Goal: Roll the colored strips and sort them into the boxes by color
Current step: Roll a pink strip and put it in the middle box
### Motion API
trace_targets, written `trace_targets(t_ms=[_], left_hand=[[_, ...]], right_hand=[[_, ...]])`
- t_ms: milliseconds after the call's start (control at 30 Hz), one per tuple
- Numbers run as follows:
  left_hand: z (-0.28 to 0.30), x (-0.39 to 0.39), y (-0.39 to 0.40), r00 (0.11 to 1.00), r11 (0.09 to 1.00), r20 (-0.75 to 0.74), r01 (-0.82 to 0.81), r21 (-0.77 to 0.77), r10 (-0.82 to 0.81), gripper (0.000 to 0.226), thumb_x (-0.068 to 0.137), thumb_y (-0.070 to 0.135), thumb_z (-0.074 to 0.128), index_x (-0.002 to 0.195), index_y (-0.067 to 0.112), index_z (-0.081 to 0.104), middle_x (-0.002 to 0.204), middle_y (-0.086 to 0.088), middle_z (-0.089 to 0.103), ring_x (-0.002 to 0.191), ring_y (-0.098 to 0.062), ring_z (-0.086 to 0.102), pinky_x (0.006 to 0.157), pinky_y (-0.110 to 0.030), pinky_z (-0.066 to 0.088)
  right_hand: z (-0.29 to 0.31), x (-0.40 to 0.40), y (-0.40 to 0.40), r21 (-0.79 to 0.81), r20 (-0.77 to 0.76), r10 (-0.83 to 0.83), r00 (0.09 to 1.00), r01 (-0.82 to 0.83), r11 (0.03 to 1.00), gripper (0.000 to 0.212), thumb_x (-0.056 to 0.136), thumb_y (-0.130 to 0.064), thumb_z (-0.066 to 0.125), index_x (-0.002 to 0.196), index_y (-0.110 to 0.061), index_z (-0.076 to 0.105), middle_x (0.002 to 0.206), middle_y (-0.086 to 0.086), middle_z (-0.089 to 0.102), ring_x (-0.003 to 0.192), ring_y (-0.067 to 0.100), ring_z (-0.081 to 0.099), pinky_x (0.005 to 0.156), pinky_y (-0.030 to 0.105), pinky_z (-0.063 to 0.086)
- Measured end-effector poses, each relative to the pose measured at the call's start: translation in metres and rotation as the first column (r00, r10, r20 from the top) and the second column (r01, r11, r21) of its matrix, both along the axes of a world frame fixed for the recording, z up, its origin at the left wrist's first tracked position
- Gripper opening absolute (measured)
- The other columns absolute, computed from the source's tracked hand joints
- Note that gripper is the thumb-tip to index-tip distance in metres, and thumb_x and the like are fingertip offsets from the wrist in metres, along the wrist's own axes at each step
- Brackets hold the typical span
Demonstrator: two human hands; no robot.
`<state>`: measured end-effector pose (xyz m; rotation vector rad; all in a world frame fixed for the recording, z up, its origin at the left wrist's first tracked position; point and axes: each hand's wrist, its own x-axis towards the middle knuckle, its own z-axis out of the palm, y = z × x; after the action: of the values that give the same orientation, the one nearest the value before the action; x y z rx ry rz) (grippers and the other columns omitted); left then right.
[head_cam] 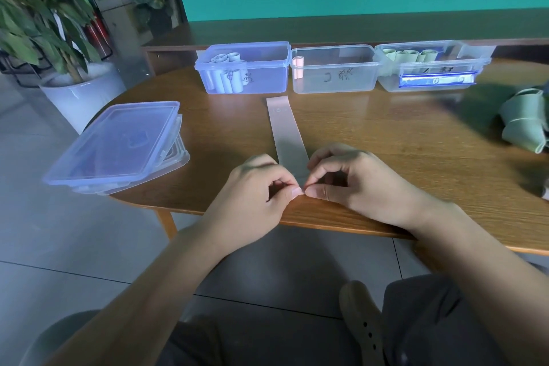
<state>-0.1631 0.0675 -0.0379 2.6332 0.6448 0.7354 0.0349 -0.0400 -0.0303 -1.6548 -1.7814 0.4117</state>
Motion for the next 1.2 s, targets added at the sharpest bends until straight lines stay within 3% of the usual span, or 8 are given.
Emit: trace_targets(t_ms=[233, 400, 567, 733, 867, 1000, 1200], left_hand=[[0.002, 0.0, 0.002, 0.999, 0.999, 0.034, 0.04, -0.017, -0.039, 0.004, 0.092, 0.024, 0.067, 0.092, 0.024, 0.071, 0.089, 0.015, 0.059, 0.087, -0.006, 0.057, 0.073, -0.015, 0.044], [0.001, -0.001, 0.003, 0.997, 0.997, 0.027, 0.077, -0.026, -0.077, 0.012, 0.097, 0.017, 0.063, 0.094, 0.023, 0.072, 0.093, 0.014, 0.062, 0.091, -0.006, 0.058, 0.079, -0.019, 0.045], [-0.003, -0.002, 0.004, 0.998, 0.998, 0.009, 0.06, -0.008, -0.06, 0.009, 0.095, 0.027, 0.065, 0.1, 0.025, 0.072, 0.097, 0.015, 0.058, 0.093, -0.004, 0.056, 0.079, -0.021, 0.047], [-0.003, -0.001, 0.006, 0.999, 0.999, 0.016, 0.033, 0.016, -0.033, 0.014, 0.097, 0.029, 0.063, 0.103, 0.025, 0.075, 0.101, 0.014, 0.059, 0.092, -0.002, 0.055, 0.079, -0.014, 0.045], [-0.004, -0.002, 0.006, 1.0, 1.0, 0.014, 0.017, 0.023, -0.017, 0.017, 0.097, 0.029, 0.062, 0.108, 0.027, 0.076, 0.103, 0.013, 0.06, 0.093, -0.003, 0.056, 0.081, -0.017, 0.049], [-0.002, -0.002, 0.005, 0.999, 1.0, 0.047, 0.008, 0.02, -0.009, 0.017, 0.096, 0.03, 0.063, 0.105, 0.027, 0.077, 0.101, 0.014, 0.06, 0.092, -0.002, 0.056, 0.079, -0.009, 0.046], [-0.001, -0.001, 0.004, 0.999, 1.0, 0.047, 0.024, -0.018, -0.023, 0.012, 0.095, 0.026, 0.067, 0.103, 0.027, 0.076, 0.098, 0.016, 0.06, 0.092, -0.001, 0.058, 0.076, -0.006, 0.042]], right_hand=[[0.0, -0.004, 0.002, 0.037, 0.016, -0.04, 0.999, 0.039, 0.999, 0.003, 0.09, -0.02, 0.077, 0.087, -0.02, 0.079, 0.111, -0.006, 0.06, 0.082, 0.007, 0.062, 0.074, 0.008, 0.041], [0.0, -0.006, 0.004, 0.038, 0.026, -0.103, 0.994, 0.102, 0.994, 0.007, 0.087, -0.022, 0.079, 0.082, -0.021, 0.074, 0.108, -0.007, 0.06, 0.082, 0.002, 0.059, 0.073, 0.008, 0.042], [-0.004, -0.006, 0.007, 0.073, 0.005, -0.155, 0.988, 0.154, 0.985, 0.01, 0.088, -0.024, 0.078, 0.084, -0.021, 0.07, 0.101, -0.007, 0.061, 0.082, 0.006, 0.058, 0.074, 0.01, 0.041], [-0.006, -0.004, 0.005, 0.098, 0.035, -0.062, 0.997, 0.058, 0.993, 0.008, 0.092, -0.024, 0.074, 0.091, -0.031, 0.072, 0.102, -0.013, 0.06, 0.091, 0.009, 0.061, 0.08, 0.016, 0.044], [-0.007, 0.0, 0.003, 0.09, 0.047, -0.031, 0.998, 0.027, 0.996, 0.011, 0.09, -0.022, 0.077, 0.093, -0.032, 0.076, 0.104, -0.015, 0.061, 0.097, 0.009, 0.062, 0.083, 0.018, 0.046], [-0.008, 0.0, 0.006, 0.095, 0.058, -0.043, 0.997, 0.037, 0.995, 0.009, 0.089, -0.024, 0.077, 0.094, -0.031, 0.077, 0.102, -0.016, 0.062, 0.095, 0.006, 0.061, 0.082, 0.014, 0.043], [-0.011, 0.003, 0.011, 0.101, 0.055, -0.061, 0.997, 0.055, 0.993, 0.005, 0.094, -0.028, 0.072, 0.095, -0.031, 0.076, 0.102, -0.017, 0.062, 0.091, 0.007, 0.061, 0.08, 0.022, 0.046]])
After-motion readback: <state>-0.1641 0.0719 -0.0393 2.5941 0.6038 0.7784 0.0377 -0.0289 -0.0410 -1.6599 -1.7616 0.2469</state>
